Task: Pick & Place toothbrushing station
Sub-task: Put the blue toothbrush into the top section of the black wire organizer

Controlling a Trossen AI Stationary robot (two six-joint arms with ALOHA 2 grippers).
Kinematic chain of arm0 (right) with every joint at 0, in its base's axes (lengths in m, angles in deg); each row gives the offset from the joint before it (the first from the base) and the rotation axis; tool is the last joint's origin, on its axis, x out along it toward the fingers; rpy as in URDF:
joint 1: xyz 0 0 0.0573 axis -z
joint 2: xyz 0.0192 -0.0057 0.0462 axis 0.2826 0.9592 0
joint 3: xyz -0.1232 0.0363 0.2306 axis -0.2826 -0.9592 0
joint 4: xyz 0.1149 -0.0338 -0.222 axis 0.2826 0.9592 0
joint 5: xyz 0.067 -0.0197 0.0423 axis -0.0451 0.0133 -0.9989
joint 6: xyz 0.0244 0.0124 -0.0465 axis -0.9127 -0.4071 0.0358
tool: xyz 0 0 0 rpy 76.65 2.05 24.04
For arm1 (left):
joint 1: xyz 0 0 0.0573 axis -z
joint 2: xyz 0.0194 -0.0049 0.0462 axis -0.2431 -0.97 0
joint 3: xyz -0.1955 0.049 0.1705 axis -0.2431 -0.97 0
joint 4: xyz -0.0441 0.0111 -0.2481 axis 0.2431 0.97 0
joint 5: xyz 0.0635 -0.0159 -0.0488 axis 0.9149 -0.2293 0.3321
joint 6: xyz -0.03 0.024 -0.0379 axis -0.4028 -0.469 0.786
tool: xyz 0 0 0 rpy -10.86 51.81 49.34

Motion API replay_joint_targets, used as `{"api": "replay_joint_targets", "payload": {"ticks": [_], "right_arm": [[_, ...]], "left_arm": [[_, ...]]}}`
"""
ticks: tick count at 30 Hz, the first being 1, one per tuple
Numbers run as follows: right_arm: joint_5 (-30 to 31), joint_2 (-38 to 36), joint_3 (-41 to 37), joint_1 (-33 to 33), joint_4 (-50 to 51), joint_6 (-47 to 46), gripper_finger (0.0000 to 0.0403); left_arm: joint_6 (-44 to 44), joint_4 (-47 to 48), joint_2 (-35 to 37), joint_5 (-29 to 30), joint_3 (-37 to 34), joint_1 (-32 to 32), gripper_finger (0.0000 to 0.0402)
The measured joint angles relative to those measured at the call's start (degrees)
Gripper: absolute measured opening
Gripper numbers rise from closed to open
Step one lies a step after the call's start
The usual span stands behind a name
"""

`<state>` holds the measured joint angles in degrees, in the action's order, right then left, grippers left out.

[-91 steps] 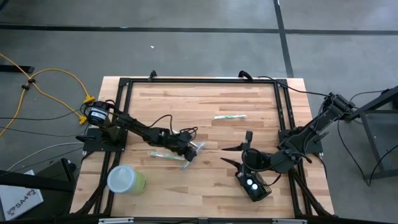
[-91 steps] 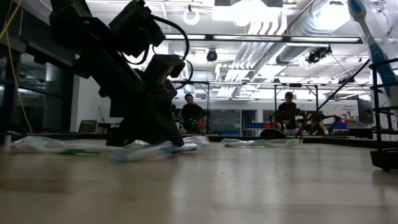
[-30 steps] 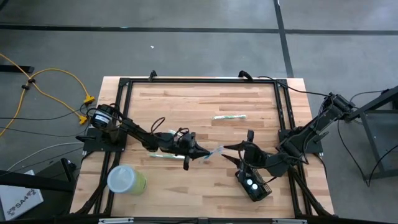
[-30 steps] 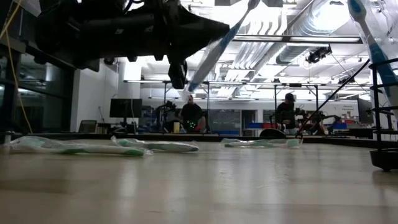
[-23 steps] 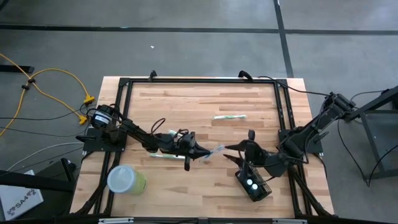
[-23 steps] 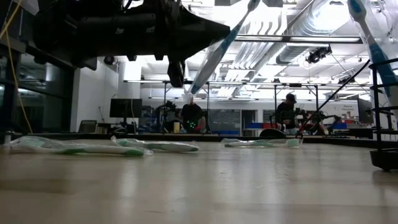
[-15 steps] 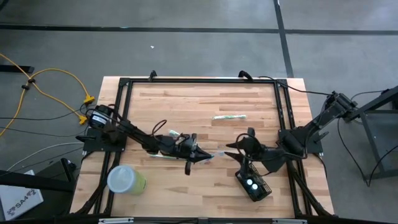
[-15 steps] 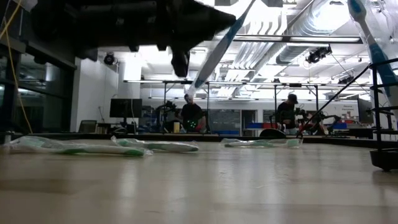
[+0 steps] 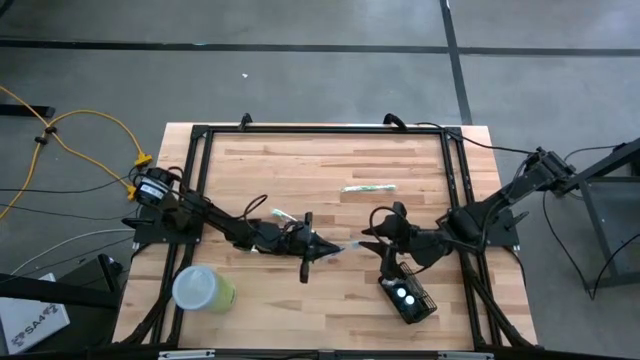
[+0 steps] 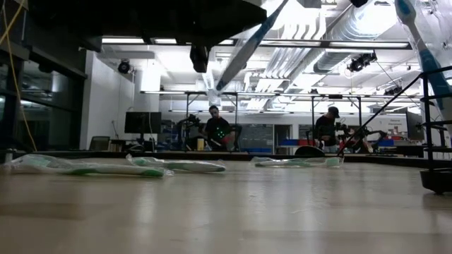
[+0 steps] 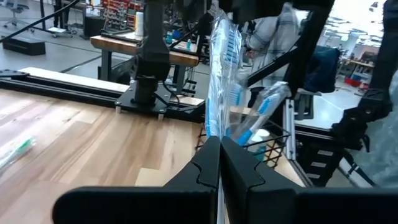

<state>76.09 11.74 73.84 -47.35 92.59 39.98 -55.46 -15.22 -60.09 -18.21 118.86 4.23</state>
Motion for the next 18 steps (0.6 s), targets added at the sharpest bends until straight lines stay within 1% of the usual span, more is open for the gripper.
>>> {"api": "replay_joint_targets", "payload": {"ticks": [7,14,18], "right_arm": [[-2.09,0.00,0.00,0.74,-0.33,-0.84,0.0128],[-2.35,0.00,0.00,0.74,-0.28,-1.06,0.0128],[-2.96,0.00,0.00,0.74,1.38,-2.87,0.0128]], "left_arm": [[0.24,0.51,0.00,-0.03,0.04,-0.61,0.0000],[0.28,0.42,0.00,-0.04,0.04,-0.61,0.0000],[-0.64,-0.49,-0.02,-0.04,0.04,-0.61,0.0000]]}}
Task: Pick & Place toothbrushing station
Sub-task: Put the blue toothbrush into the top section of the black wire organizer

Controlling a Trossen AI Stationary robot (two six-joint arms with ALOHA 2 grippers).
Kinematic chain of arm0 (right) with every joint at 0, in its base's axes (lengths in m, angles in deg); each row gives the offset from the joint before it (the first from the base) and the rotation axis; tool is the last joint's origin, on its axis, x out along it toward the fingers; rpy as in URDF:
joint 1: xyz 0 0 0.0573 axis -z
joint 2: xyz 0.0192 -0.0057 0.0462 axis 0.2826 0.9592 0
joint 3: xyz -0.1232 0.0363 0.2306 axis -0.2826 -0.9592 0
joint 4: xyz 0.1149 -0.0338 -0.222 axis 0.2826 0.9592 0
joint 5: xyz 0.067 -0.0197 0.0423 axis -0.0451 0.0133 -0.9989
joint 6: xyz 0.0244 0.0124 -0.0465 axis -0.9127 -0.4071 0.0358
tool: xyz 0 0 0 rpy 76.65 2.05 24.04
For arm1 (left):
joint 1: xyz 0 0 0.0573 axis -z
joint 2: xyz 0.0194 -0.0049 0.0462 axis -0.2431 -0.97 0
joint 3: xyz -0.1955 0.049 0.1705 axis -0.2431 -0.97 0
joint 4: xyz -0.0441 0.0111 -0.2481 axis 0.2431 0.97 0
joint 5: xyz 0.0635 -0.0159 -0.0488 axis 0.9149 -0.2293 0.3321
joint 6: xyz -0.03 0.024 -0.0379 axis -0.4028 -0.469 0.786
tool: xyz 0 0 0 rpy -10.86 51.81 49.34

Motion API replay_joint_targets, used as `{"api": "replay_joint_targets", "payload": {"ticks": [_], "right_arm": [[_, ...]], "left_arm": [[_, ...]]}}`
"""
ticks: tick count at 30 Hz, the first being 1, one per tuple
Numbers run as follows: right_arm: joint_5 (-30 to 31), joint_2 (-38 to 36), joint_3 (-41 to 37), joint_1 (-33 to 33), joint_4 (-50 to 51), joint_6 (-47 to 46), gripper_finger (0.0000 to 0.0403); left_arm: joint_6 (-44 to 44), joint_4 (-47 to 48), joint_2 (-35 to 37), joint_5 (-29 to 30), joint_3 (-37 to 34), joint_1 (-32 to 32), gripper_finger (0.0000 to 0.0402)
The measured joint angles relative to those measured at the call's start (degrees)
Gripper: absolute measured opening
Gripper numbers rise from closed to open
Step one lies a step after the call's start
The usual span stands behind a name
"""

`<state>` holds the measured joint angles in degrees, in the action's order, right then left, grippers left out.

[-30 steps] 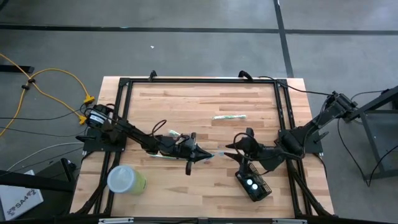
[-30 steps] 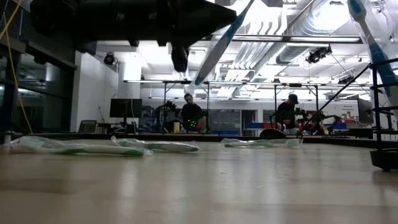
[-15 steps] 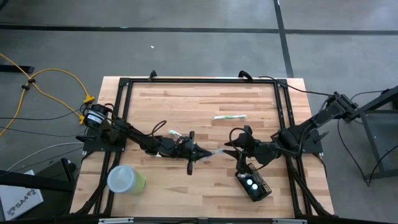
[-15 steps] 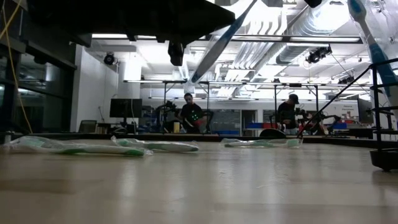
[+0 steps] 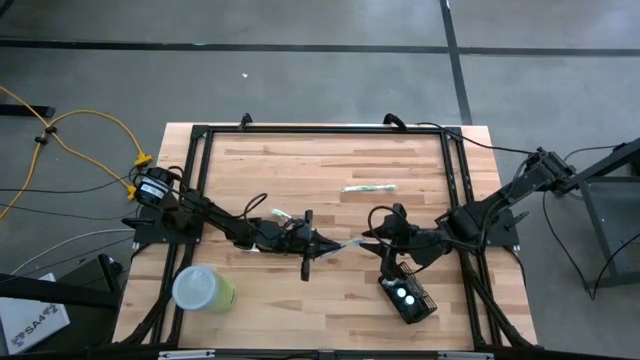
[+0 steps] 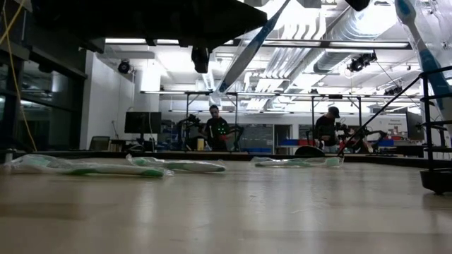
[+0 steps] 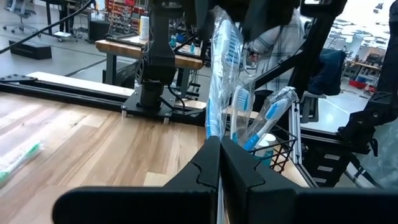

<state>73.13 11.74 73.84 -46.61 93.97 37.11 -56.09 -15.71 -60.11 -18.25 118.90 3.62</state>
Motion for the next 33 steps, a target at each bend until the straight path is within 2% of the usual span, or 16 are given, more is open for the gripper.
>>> {"api": "replay_joint_targets", "payload": {"ticks": [11,21,33], "right_arm": [[0.13,0.00,0.00,0.00,2.28,-2.08,0.0128],[0.13,0.00,0.00,0.00,2.07,-1.17,0.0093],[-1.31,0.00,0.00,0.00,0.11,-1.89,0.0086]], "left_arm": [[-0.06,-0.11,0.00,-0.02,0.00,0.00,0.0000],[0.02,0.56,-0.01,-0.02,0.00,0.00,0.0000],[0.15,0.69,-0.01,-0.09,0.00,0.00,0.0000]]}}
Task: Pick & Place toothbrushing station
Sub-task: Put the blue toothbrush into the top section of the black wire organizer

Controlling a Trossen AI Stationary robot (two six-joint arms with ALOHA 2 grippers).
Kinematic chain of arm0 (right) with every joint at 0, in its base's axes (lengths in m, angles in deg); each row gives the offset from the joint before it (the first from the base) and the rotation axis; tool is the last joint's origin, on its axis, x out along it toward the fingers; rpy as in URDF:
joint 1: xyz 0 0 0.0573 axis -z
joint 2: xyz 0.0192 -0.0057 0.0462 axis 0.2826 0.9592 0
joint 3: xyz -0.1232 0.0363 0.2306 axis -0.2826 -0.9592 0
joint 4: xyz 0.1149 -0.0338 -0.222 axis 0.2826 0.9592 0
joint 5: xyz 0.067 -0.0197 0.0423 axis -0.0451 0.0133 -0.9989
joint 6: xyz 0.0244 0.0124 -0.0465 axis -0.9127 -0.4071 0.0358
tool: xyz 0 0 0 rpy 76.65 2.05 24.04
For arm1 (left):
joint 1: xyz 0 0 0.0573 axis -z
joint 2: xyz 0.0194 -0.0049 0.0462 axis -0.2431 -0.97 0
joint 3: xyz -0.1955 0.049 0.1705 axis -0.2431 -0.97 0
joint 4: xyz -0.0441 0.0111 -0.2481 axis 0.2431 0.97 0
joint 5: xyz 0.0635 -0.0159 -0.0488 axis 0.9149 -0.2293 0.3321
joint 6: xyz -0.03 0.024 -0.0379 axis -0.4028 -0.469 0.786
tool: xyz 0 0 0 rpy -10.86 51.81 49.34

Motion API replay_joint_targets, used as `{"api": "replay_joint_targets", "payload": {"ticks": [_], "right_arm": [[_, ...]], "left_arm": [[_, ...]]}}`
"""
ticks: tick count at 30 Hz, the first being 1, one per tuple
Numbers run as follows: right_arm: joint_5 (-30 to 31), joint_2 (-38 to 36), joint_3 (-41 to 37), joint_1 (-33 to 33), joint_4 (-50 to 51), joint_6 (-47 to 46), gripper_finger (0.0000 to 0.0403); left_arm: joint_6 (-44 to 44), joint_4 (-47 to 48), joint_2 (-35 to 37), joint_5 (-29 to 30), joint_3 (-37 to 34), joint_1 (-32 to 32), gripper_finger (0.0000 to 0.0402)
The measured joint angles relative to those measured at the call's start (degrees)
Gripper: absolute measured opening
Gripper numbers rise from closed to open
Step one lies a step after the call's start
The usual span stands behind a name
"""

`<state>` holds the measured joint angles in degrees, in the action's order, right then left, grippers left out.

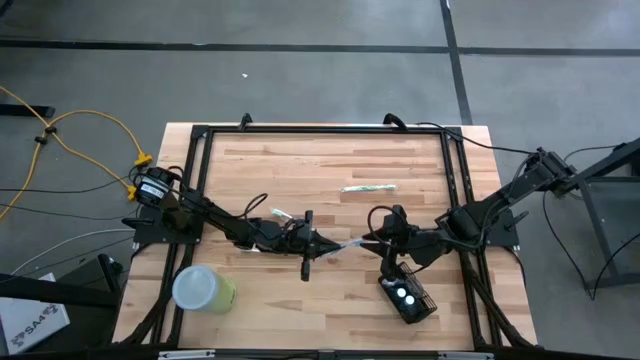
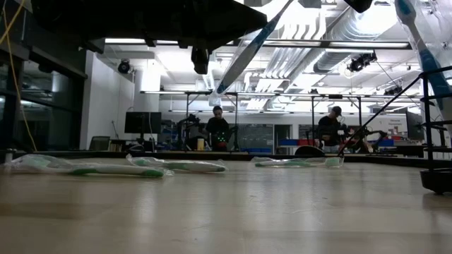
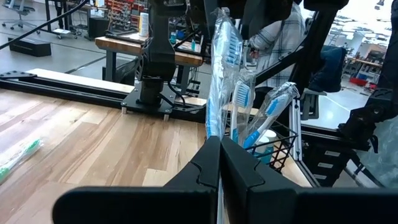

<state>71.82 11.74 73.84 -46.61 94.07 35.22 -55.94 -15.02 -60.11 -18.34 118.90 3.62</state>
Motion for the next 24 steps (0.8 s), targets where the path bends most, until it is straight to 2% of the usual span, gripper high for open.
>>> {"api": "replay_joint_targets", "payload": {"ticks": [11,24], "right_arm": [[-0.52,0.00,0.00,0.00,0.04,-0.99,0.0008],[-1.51,0.00,0.00,-0.02,-1.06,0.56,0.0003]], "left_arm": [[-0.39,-0.57,-0.02,-0.02,-0.02,0.02,0.0000],[-2.14,-0.98,-0.04,-0.20,-0.02,0.22,0.0001]]}}
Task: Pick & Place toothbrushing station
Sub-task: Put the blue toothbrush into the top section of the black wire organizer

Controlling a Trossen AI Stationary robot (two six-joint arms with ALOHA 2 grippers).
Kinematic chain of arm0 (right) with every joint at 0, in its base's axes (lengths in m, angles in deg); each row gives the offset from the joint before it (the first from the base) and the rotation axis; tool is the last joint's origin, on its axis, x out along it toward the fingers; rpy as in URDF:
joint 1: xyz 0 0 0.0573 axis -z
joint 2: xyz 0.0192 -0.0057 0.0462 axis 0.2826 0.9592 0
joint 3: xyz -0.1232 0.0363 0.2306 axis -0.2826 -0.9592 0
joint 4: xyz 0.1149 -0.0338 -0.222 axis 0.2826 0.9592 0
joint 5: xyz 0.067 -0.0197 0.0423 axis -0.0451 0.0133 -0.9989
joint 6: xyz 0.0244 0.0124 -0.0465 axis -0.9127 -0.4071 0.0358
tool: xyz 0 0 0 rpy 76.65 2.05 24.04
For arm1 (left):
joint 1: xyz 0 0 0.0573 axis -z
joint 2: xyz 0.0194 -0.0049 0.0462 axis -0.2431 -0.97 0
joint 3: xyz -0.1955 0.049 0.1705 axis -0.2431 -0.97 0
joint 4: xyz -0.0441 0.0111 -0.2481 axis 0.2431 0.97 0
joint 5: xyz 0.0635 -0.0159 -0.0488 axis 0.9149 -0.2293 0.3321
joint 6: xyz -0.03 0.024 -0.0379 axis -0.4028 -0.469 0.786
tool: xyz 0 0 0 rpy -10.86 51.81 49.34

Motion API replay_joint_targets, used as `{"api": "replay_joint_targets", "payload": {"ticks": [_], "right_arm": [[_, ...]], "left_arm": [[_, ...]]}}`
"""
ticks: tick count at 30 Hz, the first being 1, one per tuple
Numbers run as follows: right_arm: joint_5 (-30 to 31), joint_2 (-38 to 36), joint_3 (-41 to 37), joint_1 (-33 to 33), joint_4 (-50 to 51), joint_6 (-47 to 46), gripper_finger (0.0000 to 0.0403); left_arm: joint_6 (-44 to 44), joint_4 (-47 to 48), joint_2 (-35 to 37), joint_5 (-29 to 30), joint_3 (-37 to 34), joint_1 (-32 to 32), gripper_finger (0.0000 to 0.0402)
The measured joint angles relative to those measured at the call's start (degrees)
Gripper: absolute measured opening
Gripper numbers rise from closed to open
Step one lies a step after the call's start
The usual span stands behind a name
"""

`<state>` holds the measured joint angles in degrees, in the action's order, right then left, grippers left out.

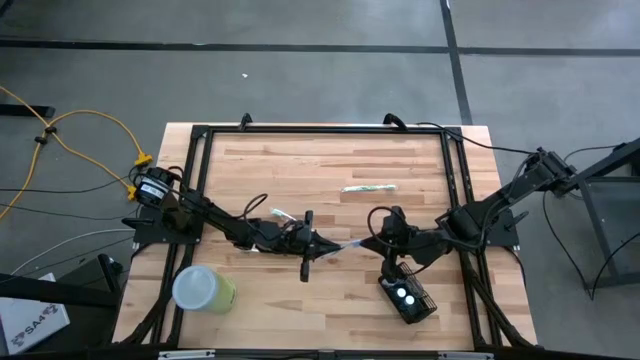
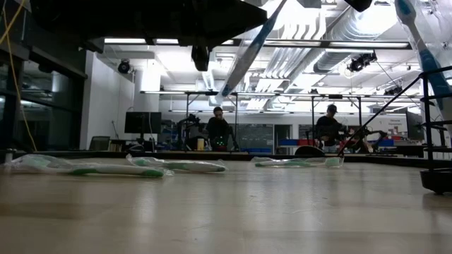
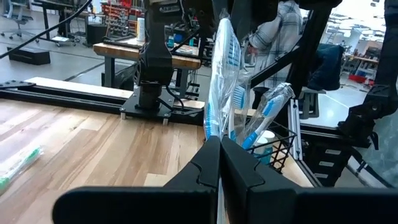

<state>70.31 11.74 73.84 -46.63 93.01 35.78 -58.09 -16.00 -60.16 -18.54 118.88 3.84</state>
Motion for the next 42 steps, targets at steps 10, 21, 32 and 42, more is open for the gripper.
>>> {"api": "replay_joint_targets", "payload": {"ticks": [10,21,32,42], "right_arm": [[0.10,-2.02,0.00,0.02,-1.74,1.82,0.0003],[-0.07,-4.44,0.00,-0.15,-1.70,1.84,0.0003],[-3.53,-9.73,0.00,-0.17,1.29,3.39,0.0003],[-4.94,-15.83,0.00,-1.07,6.50,4.68,0.0003]], "left_arm": [[-1.05,-1.19,0.00,-2.93,0.00,0.00,0.0040],[-1.60,-1.14,0.00,-2.97,0.00,0.00,0.0096],[-1.42,0.37,0.00,-3.02,0.00,0.00,0.0097],[0.24,1.37,0.00,-3.10,-0.02,0.00,0.0097]]}}
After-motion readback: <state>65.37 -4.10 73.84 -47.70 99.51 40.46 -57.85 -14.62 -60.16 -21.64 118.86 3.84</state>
